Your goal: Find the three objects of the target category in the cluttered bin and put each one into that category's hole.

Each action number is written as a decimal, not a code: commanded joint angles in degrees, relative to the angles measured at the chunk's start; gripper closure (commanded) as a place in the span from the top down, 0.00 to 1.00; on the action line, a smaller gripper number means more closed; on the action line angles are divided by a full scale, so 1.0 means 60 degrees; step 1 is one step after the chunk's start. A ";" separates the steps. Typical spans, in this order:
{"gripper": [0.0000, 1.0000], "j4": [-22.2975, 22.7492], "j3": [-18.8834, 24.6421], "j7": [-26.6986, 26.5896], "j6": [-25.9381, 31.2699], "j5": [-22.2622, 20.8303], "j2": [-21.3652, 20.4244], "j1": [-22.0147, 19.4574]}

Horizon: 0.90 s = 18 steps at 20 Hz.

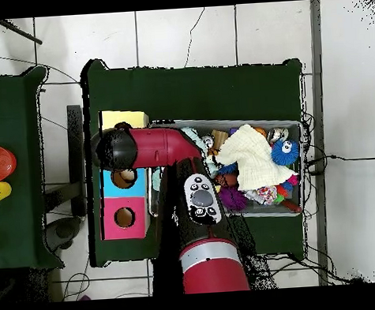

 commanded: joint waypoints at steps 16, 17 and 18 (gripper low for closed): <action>0.00 0.0548 0.0302 0.0602 -0.0700 -0.0569 0.0383 0.0032; 0.00 0.0496 0.0221 0.0675 -0.0953 -0.0651 0.0492 0.0089; 0.00 0.0468 0.0140 0.0746 -0.1146 -0.0712 0.0577 0.0149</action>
